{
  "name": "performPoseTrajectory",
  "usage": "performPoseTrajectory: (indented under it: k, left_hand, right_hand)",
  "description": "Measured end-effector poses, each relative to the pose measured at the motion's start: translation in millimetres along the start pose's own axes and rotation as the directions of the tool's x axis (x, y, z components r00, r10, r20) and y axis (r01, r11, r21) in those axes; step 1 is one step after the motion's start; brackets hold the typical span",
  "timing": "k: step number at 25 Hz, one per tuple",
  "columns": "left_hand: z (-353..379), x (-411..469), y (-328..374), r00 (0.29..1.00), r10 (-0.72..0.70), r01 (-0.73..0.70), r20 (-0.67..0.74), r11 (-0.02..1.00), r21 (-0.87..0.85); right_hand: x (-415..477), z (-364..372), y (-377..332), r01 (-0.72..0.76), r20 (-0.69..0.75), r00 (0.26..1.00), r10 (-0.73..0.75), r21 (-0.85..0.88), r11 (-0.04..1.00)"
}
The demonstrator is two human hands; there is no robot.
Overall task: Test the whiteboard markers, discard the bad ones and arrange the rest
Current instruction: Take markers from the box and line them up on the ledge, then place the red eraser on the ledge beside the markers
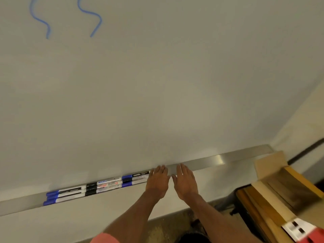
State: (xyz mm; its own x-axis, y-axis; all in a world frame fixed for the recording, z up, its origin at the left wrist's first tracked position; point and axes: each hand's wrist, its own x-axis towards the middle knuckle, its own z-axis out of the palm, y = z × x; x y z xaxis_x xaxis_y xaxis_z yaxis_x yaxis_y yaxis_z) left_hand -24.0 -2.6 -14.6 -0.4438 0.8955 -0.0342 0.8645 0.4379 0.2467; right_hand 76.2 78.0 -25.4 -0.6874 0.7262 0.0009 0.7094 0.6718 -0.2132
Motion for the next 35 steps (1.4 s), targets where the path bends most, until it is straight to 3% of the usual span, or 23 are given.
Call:
performPoseTrajectory:
  k: [7,12,25,35]
  left_hand:
    - [14.2,1.1,88.7,0.982,0.162,-0.165,0.100,0.986,0.026]
    - [24.9,-16.6,159.5,0.958,0.243,-0.256,0.152,0.964,0.070]
    - [76.7,-109.8,352.6,0.952,0.260,-0.262,0.159,0.965,-0.009]
    - [107.1,-123.1,450.6,0.922,0.351,-0.348,0.164,0.936,-0.047]
  right_hand:
    - [-51.4,-31.7,71.3,-0.250,0.019,0.968,0.251,-0.046,0.967]
    - [-101.5,-53.2,125.3,-0.353,0.008,0.935,0.354,-0.036,0.935]
    - [-251.9,-86.6,273.3,-0.268,-0.091,0.956,0.279,0.120,0.956]
    - [-307.0,-108.8,362.3,-0.382,-0.030,0.919,0.392,0.168,0.909]
